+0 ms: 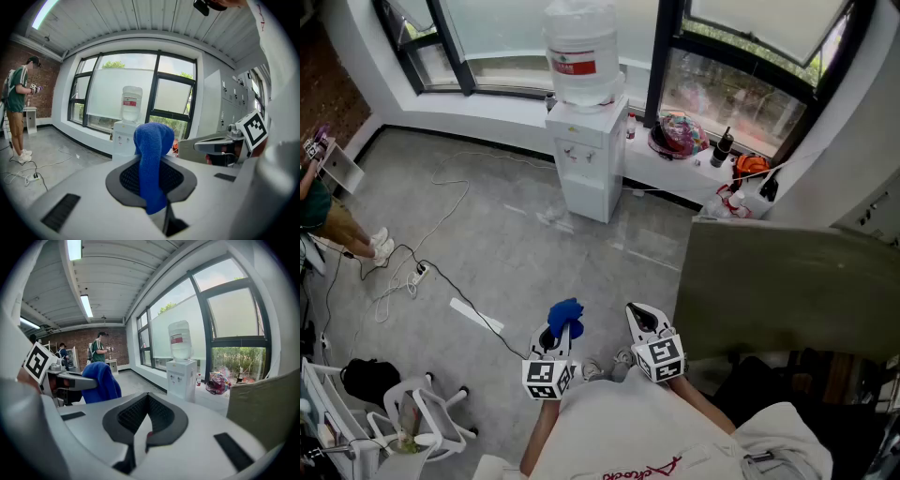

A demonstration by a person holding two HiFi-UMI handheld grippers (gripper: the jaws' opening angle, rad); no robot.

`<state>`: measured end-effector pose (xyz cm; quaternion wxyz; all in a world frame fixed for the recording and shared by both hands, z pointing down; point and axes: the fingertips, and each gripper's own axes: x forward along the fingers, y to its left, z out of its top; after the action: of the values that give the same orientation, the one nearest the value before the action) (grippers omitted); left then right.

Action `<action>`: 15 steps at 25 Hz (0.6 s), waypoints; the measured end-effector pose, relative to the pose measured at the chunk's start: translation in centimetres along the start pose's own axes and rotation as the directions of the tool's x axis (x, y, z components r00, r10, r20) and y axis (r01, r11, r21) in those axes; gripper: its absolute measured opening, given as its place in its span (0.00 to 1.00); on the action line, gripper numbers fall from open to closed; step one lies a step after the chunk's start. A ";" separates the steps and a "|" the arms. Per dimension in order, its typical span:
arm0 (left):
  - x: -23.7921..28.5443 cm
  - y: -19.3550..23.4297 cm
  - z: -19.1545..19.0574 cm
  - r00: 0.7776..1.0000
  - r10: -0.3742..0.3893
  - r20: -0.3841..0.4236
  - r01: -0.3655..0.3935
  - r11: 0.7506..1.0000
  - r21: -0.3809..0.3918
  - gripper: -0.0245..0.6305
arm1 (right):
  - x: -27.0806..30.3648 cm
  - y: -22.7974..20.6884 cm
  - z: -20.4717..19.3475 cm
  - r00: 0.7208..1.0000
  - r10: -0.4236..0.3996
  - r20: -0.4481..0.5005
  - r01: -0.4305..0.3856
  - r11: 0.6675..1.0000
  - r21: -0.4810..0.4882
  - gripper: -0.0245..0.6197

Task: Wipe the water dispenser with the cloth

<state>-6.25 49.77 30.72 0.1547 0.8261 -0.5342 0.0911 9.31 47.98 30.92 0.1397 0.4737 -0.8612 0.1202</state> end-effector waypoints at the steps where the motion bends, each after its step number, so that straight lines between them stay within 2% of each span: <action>1: 0.2 0.0 0.1 1.000 0.000 0.001 0.000 1.000 0.000 0.12 | 0.1 -0.1 0.0 1.000 0.001 0.001 -0.001 1.000 -0.001 0.06; 15: 3.2 -0.6 1.1 1.000 0.016 0.007 -0.016 1.000 -0.004 0.12 | 1.3 -2.9 1.0 0.999 0.034 0.031 -0.034 0.999 0.004 0.06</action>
<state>-4.39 46.85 30.57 0.1538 0.8218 -0.5414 0.0884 10.93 45.09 30.69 0.1233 0.4612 -0.8708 0.1173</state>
